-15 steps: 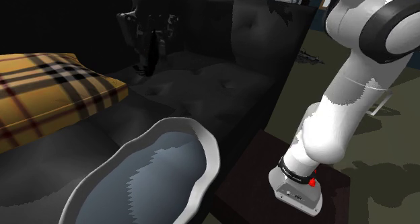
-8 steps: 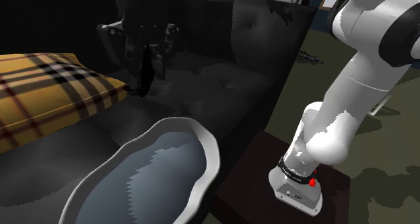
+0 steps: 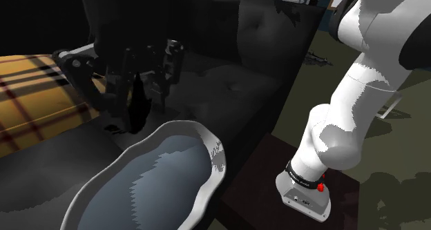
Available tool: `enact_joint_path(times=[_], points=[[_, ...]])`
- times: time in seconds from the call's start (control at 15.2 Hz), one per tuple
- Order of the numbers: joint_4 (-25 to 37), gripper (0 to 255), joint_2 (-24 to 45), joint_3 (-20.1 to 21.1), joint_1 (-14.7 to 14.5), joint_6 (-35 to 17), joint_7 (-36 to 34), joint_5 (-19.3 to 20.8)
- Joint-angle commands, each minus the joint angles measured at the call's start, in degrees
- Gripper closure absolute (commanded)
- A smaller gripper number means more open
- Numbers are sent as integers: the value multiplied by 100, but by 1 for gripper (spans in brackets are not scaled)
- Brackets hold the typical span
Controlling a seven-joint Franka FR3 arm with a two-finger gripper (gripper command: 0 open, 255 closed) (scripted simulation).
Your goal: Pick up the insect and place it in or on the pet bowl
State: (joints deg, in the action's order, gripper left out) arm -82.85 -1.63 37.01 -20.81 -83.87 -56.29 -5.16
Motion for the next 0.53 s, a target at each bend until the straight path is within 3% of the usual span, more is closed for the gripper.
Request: enact_joint_path(times=[0.0, 0.46], points=[[144, 255, 128, 176, -157, 17, -335, 90], [-570, 255, -118, 129, -122, -498, -220, -64]])
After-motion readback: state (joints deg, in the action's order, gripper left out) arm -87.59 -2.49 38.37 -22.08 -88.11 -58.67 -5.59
